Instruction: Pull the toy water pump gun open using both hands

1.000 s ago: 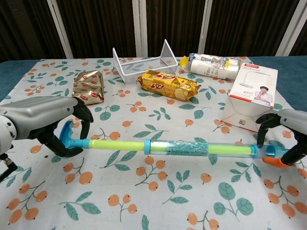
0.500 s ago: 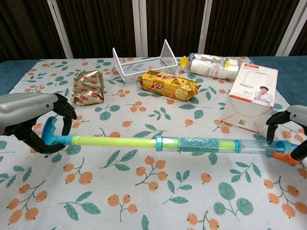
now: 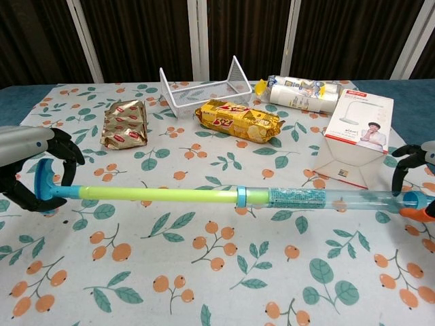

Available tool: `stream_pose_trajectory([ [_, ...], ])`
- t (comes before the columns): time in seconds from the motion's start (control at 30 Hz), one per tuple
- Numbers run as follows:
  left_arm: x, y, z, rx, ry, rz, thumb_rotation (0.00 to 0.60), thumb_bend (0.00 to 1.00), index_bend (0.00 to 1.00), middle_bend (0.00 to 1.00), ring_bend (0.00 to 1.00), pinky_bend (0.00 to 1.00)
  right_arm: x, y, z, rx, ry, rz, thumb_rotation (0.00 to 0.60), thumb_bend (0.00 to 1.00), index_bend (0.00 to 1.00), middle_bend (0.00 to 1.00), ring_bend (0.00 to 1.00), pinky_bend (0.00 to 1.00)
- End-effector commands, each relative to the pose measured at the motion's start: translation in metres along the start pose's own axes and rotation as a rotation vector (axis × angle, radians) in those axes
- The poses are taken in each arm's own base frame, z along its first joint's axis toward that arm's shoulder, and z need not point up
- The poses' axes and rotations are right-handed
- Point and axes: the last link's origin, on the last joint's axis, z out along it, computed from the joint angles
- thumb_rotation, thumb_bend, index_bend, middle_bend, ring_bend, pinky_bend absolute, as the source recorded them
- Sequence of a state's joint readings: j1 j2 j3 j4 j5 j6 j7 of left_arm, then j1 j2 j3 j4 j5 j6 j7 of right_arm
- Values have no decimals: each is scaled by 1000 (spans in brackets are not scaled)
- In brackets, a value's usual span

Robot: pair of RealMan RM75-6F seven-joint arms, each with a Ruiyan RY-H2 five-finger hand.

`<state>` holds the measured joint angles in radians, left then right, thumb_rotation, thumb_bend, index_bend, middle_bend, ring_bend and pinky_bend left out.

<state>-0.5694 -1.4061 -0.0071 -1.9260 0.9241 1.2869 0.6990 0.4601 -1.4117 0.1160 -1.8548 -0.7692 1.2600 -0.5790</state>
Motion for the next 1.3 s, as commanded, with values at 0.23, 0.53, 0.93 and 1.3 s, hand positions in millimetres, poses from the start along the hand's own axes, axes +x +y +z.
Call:
stream_pose_trajectory([
  [0.23, 1, -12, 0, 23, 3, 0, 600, 525, 689, 209, 25, 121, 5, 7, 3, -26, 10, -6, 600, 374, 624, 81, 0, 0],
  [0.53, -1, -27, -2, 50, -3, 1, 600, 526, 689, 209, 25, 121, 11, 16, 7, -54, 22, -15, 600, 374, 625, 81, 0, 0],
  [0.93, -1, -44, -6, 78, -5, 4, 600, 526, 689, 209, 25, 121, 17, 21, 9, -68, 33, -27, 600, 374, 625, 81, 0, 0],
  [1.3, 1, -53, -6, 92, -2, 6, 600, 526, 683, 205, 25, 121, 17, 24, 8, -73, 33, -39, 600, 374, 624, 81, 0, 0],
])
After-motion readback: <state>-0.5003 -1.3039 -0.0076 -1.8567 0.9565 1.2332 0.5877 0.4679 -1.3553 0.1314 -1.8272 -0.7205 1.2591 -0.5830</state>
